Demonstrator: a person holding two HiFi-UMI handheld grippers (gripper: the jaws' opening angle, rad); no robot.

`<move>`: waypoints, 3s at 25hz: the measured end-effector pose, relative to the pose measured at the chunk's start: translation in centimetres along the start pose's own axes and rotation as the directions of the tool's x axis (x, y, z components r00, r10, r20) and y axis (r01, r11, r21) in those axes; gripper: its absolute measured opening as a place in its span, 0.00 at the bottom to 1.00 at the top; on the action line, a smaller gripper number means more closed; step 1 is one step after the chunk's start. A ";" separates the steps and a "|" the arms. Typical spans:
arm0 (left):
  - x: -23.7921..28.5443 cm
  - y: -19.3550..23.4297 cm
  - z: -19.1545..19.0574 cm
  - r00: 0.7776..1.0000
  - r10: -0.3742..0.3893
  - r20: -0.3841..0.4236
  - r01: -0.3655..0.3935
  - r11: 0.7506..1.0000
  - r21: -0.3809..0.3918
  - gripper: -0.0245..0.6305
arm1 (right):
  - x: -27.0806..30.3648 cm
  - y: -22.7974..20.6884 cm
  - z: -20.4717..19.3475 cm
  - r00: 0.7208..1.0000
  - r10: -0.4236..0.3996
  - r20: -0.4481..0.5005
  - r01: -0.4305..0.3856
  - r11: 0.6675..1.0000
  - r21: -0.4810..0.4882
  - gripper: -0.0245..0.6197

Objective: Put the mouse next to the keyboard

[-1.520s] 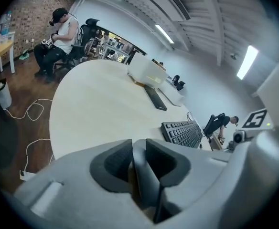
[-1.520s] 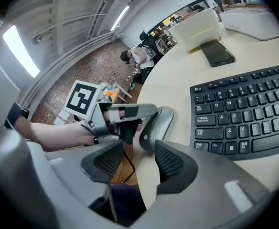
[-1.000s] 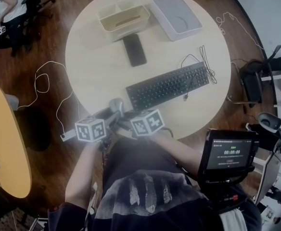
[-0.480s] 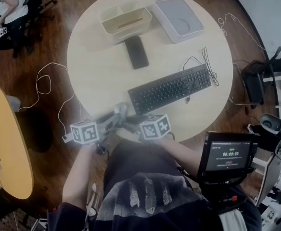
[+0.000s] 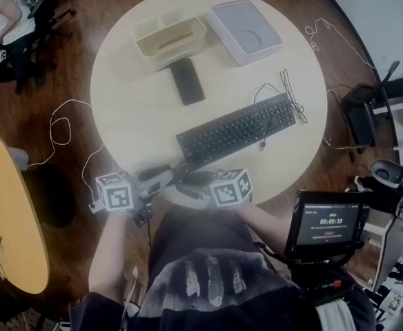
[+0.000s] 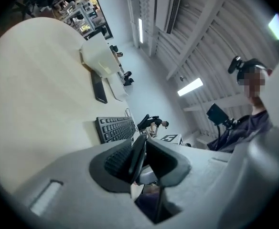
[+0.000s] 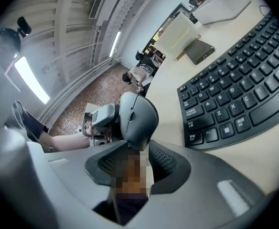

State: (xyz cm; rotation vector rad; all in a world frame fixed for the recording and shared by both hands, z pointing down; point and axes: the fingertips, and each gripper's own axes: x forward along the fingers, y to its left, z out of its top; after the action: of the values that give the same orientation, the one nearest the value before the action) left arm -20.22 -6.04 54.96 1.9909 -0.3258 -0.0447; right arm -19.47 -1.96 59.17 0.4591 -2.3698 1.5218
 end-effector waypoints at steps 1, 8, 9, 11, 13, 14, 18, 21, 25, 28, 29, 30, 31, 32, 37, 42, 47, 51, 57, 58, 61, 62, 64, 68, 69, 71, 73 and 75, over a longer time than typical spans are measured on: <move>0.3 -0.5 0.2 1.000 -0.025 -0.014 0.026 1.000 0.017 0.19 | -0.4 0.2 0.3 1.000 0.004 0.008 -0.004 1.000 -0.008 0.24; 2.8 -3.1 1.8 0.987 -0.134 -0.093 0.139 0.989 0.053 0.19 | -3.0 0.2 2.2 0.999 -0.022 0.050 0.026 0.996 -0.081 0.24; 3.0 -3.2 1.9 0.985 -0.145 -0.094 0.150 0.988 0.044 0.19 | -3.3 0.2 2.6 0.998 -0.015 0.068 0.020 0.997 -0.075 0.24; 3.6 -3.3 1.6 0.978 -0.177 -0.115 0.179 0.984 0.010 0.19 | -4.0 0.4 3.9 0.993 0.011 0.118 -0.005 0.999 -0.050 0.37; 4.2 -3.3 0.8 0.971 -0.202 -0.128 0.199 0.979 -0.032 0.19 | -4.4 0.3 4.5 0.992 0.014 0.125 -0.006 0.998 -0.064 0.46; 4.4 -3.2 0.5 0.971 -0.207 -0.119 0.202 0.978 -0.053 0.19 | -4.4 0.1 4.4 0.995 0.002 0.104 0.008 0.996 -0.090 0.46; 4.5 -2.9 0.4 0.968 -0.251 -0.020 0.243 0.952 -0.187 0.17 | -4.6 -0.1 3.9 0.997 0.022 0.079 -0.015 0.995 -0.095 0.45; 4.2 -3.2 0.9 0.954 -0.294 0.052 0.297 0.918 -0.261 0.12 | -4.8 0.7 4.5 0.987 0.101 0.122 -0.098 0.995 -0.029 0.45; 4.9 -4.4 1.2 0.954 -0.300 0.015 0.296 0.932 -0.211 0.11 | -5.2 1.5 4.8 0.956 0.222 0.192 -0.240 0.968 0.078 0.46; 5.7 -5.3 1.8 0.947 -0.322 0.007 0.317 0.929 -0.188 0.10 | -5.9 2.2 5.6 0.927 0.275 0.256 -0.312 0.943 0.113 0.43; 6.0 -5.5 2.1 0.946 -0.323 0.012 0.320 0.931 -0.177 0.09 | -6.1 2.3 5.9 0.922 0.277 0.270 -0.317 0.941 0.116 0.39; 6.3 -5.5 2.3 0.948 -0.318 0.011 0.316 0.935 -0.162 0.08 | -6.4 2.3 6.2 0.920 0.275 0.279 -0.316 0.941 0.117 0.37; 6.6 -5.6 2.4 0.951 -0.308 0.007 0.306 0.940 -0.152 0.08 | -6.7 2.2 6.3 0.920 0.268 0.286 -0.311 0.943 0.116 0.37; 7.0 -5.7 2.4 0.955 -0.295 0.000 0.292 0.946 -0.143 0.08 | -7.1 2.0 6.4 0.921 0.258 0.291 -0.301 0.947 0.115 0.37; 8.4 -5.0 2.2 0.984 -0.171 -0.051 0.170 0.985 -0.018 0.09 | -8.7 0.4 6.4 0.932 0.161 0.325 -0.208 0.972 0.113 0.37; 9.2 -4.1 2.7 0.990 0.112 -0.083 -0.089 0.966 0.242 0.22 | -11.0 -0.8 7.3 0.951 -0.057 0.305 0.059 0.998 0.003 0.37; 10.6 -6.7 3.5 0.995 0.057 -0.087 -0.038 0.979 0.202 0.73 | -12.2 -1.8 7.2 0.930 -0.277 0.242 0.315 0.939 -0.138 0.37; 13.1 -8.1 2.2 0.983 0.104 -0.151 -0.052 0.946 0.319 0.76 | -12.5 -2.0 6.5 0.870 -0.451 0.202 0.493 0.810 -0.318 0.36; 14.6 -8.2 1.6 0.993 0.107 -0.057 -0.091 0.969 0.231 0.67 | -13.2 -1.3 6.7 0.724 -0.636 0.267 0.657 0.516 -0.550 0.36; 14.6 -8.2 1.2 0.993 0.098 -0.069 -0.081 0.973 0.217 0.57 | -13.6 -1.4 6.7 0.704 -0.652 0.283 0.675 0.488 -0.554 0.36; 15.5 -9.0 0.7 0.993 0.092 -0.071 -0.073 0.972 0.225 0.40 | -15.1 -1.7 6.8 0.662 -0.682 0.311 0.698 0.408 -0.589 0.36; 16.1 -9.2 0.8 0.993 0.101 -0.064 -0.083 0.967 0.239 0.39 | -15.8 -1.7 7.0 0.652 -0.687 0.322 0.699 0.381 -0.605 0.36; 17.5 -9.7 1.1 0.990 0.128 -0.051 -0.110 0.959 0.261 0.39 | -16.8 -1.7 7.2 0.640 -0.689 0.341 0.697 0.334 -0.634 0.36; 18.9 -9.8 0.8 0.986 0.152 -0.065 -0.129 0.953 0.275 0.36 | -17.8 -2.1 7.1 0.632 -0.682 0.368 0.712 0.323 -0.624 0.37; 19.0 -9.7 0.7 0.987 0.148 -0.070 -0.125 0.956 0.264 0.36 | -18.0 -2.2 7.0 0.631 -0.679 0.375 0.716 0.325 -0.617 0.37; 19.0 -9.6 0.6 0.990 0.124 -0.071 -0.106 0.972 0.210 0.35 | -18.0 -2.2 7.0 0.642 -0.664 0.383 0.717 0.344 -0.606 0.37; 18.6 -9.4 0.8 0.994 0.092 -0.066 -0.081 0.984 0.156 0.34 | -17.6 -2.0 7.1 0.681 -0.630 0.374 0.695 0.393 -0.602 0.40; 18.3 -9.7 0.9 0.996 0.061 -0.071 -0.051 0.989 0.137 0.34 | -17.5 -1.7 7.2 0.730 -0.587 0.350 0.655 0.455 -0.603 0.44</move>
State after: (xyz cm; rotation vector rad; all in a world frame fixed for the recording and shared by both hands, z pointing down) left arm -0.79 -7.53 47.99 2.1106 -0.3435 0.0896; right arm -3.37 -7.31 50.60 1.0581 -2.2047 0.2158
